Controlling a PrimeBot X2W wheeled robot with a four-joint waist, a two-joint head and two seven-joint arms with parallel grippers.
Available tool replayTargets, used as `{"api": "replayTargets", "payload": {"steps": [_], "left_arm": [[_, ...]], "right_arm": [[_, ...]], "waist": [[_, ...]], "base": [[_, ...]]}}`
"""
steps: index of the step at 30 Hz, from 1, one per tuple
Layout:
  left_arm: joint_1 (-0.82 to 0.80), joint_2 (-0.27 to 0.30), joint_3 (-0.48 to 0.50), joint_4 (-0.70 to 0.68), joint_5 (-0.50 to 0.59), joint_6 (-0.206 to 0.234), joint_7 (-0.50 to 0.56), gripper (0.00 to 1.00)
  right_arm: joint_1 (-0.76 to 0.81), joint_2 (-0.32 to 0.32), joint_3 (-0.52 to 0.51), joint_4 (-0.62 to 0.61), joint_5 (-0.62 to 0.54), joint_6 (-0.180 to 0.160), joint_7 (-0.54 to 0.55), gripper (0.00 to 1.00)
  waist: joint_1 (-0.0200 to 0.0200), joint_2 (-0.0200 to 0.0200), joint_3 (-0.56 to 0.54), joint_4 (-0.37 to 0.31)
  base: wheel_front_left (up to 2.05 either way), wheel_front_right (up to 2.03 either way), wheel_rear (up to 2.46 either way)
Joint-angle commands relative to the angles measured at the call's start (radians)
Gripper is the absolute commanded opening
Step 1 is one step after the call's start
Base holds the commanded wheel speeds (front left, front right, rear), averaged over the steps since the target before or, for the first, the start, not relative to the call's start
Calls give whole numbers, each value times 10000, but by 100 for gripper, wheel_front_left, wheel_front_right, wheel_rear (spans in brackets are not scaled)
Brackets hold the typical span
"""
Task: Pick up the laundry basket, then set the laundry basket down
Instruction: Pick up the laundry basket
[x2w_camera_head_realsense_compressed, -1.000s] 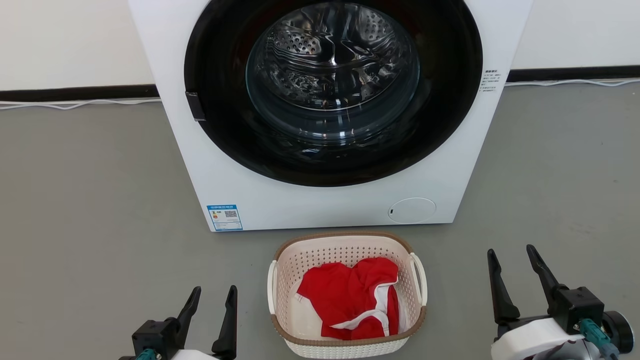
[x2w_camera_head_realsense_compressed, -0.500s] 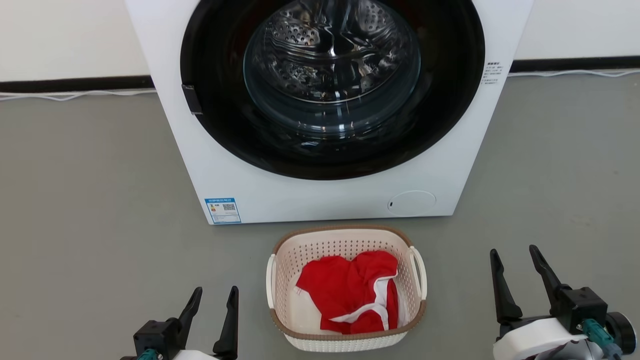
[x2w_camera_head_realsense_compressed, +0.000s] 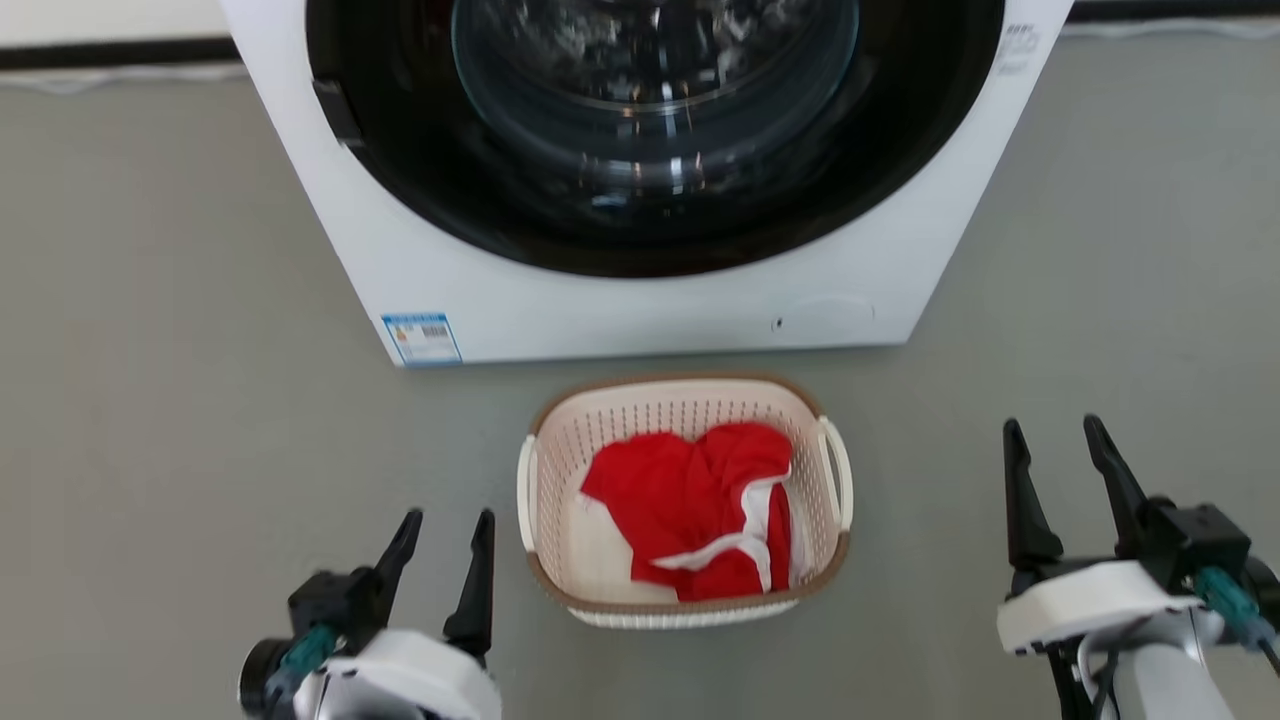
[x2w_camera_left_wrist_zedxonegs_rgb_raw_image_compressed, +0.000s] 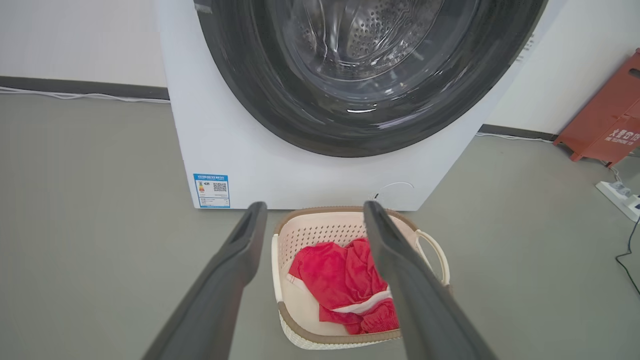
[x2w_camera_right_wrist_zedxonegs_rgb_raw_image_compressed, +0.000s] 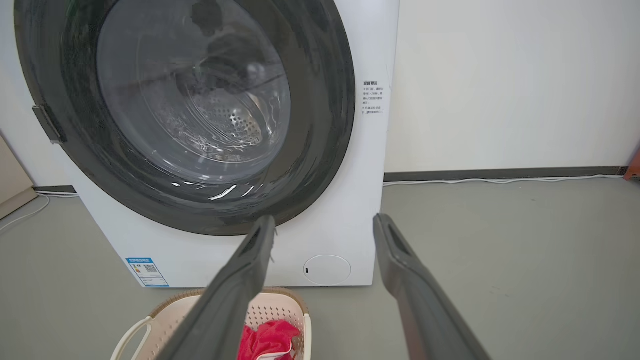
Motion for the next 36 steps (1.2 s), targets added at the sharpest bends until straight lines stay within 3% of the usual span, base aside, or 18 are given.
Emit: {"api": "replayTargets", "payload": {"steps": [1, 10, 20, 36], "left_arm": [[-499, 83, 233, -101, 52, 87, -86, 100], [-2581, 83, -425, 2093, -164, 240, -86, 100], [-5257, 83, -1208, 4961, -1043, 394, 402, 100], [-7465, 83, -2785, 7195, -2487, 403, 586, 100]], "right_arm": [[-381, -91, 247, -101, 6, 63, -126, 100], [-2271, -91, -19, 2342, -854, 63, -61, 100], [-4715, -282, 304, 5224, -2020, 63, 1023, 100], [-6341, -524, 568, 7723, -2709, 63, 865, 100]], "waist": [[0, 0, 351, -11], [0, 0, 2003, 5], [0, 0, 3764, 107], [0, 0, 5100, 293]], "base": [[0, 0, 0], [0, 0, 0], [0, 0, 0], [0, 0, 0]]}}
